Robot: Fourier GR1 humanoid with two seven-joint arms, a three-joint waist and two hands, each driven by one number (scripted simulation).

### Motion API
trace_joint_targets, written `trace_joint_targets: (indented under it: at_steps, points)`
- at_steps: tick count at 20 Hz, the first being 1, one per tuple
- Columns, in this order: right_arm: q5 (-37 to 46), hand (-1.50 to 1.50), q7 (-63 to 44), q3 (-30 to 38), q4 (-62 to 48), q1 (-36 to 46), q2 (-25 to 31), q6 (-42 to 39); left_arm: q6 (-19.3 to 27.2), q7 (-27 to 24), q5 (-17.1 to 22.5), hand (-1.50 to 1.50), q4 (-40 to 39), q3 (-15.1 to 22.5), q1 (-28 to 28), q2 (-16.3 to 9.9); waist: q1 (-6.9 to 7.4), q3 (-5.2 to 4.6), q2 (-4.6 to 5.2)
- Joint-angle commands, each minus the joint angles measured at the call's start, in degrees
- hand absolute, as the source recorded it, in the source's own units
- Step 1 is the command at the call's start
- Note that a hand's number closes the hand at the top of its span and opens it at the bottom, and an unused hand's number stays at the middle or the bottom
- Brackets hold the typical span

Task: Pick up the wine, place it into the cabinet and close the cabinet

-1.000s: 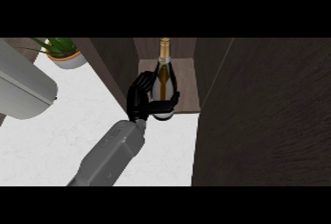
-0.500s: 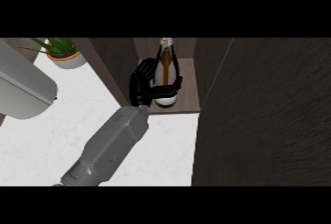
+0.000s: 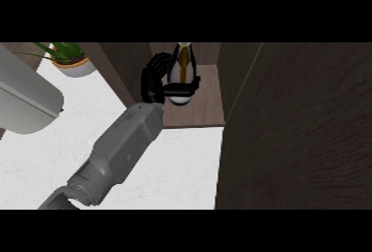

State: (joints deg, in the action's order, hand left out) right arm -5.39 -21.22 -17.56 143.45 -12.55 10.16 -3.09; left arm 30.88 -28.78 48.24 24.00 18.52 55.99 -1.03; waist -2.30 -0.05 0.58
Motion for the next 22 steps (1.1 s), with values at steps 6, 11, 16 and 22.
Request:
trace_joint_targets:
  at_steps: [6,11,16,22]
  points:
    - [-4.42,-1.50,-2.85,0.29,7.44,-2.04,-0.65,0.23,8.70,2.04,-5.65,-1.50,-10.29,0.67,10.62,-4.03,-0.75,0.08,-0.05]
    - [-6.03,-1.50,-3.50,1.62,8.97,-1.57,0.22,-1.05,9.58,-0.07,-7.56,-1.50,-15.21,1.02,9.12,-0.90,-0.94,0.05,0.21]
    - [-4.99,-1.50,-1.04,-0.74,8.50,-3.75,-0.13,-2.30,8.92,-0.21,-7.45,-1.50,-17.75,-0.50,10.26,-3.14,-1.94,0.03,0.57]
    - [-3.13,-1.50,-2.34,-1.80,8.22,-2.82,-0.65,-1.73,10.06,-2.35,-8.77,-1.50,-19.59,-0.42,9.08,-2.69,-1.71,-0.04,0.69]
